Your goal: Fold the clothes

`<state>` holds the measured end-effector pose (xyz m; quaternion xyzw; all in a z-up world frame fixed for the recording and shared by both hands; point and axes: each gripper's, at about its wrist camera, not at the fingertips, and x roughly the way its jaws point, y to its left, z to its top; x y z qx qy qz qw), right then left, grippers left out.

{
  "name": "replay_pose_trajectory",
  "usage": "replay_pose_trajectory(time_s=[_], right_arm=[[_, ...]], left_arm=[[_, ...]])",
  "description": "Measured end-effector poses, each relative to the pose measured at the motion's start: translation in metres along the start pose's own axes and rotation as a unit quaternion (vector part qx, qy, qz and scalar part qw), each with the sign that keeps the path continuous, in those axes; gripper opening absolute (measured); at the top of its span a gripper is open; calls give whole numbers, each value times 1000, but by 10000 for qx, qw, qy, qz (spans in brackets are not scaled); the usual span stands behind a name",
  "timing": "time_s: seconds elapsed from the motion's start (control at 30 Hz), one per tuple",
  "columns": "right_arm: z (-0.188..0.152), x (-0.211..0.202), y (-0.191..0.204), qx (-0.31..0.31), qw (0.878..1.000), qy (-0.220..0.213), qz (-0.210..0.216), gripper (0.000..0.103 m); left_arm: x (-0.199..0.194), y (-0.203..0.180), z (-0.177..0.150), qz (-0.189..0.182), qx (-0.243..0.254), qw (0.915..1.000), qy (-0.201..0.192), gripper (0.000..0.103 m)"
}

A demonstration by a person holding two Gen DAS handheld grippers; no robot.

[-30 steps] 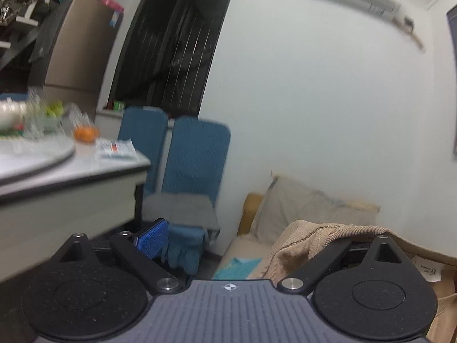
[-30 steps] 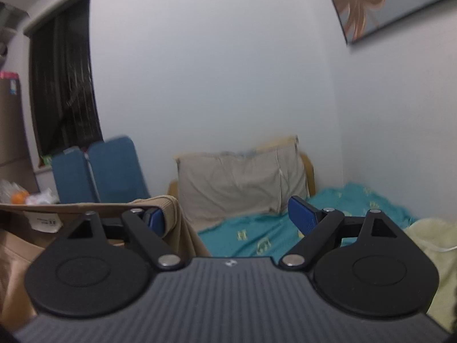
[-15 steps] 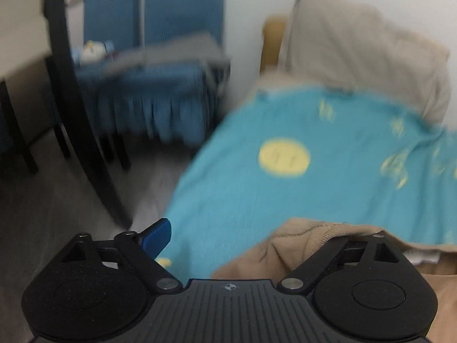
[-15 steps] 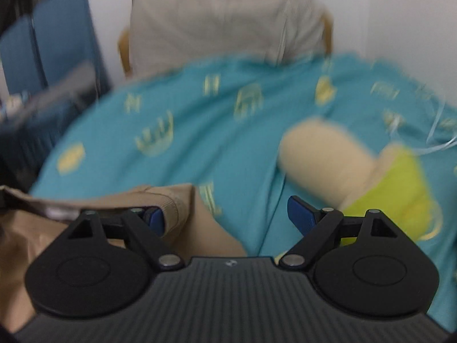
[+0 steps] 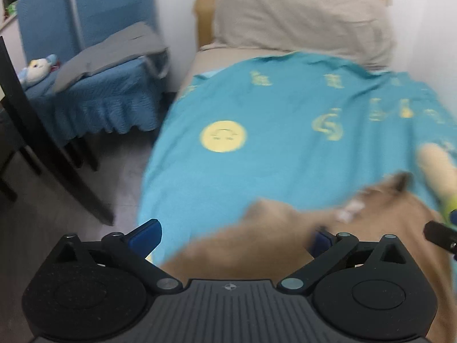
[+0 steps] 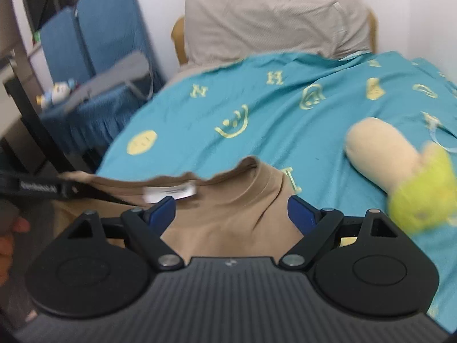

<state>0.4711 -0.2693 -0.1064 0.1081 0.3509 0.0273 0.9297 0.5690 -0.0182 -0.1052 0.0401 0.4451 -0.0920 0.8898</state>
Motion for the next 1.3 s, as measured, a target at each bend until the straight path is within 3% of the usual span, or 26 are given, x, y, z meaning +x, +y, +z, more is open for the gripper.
replay_pose_trajectory(time_s=[0.27, 0.43, 0.63, 0.8, 0.93, 1.13, 1.3], right_arm=[[-83, -161, 5, 740, 9967, -310, 106, 87], [-139, -227, 0, 533, 9977, -406, 121, 87], [-164, -249, -7, 629, 9961, -574, 240, 87], [-172, -262, -7, 490, 9948, -869, 199, 87], [-178, -258, -1, 362, 9952, -891, 164, 87], [-186, -254, 10, 297, 9954, -840, 343, 87], [-184, -248, 14, 347, 9952, -810, 422, 87]], left_arm=[[-79, -6, -70, -78, -466, 9963, -714, 103], [-159, -7, -132, -124, -646, 9926, -1016, 103], [-224, 19, -224, -157, -1072, 9884, -1069, 103], [-243, 52, -274, -90, -1710, 9811, -900, 101], [-249, 72, -289, -45, -2104, 9729, -961, 101], [-240, 79, -289, 142, -2186, 9711, -950, 101], [-216, 86, -285, 101, -2514, 9648, -758, 99]])
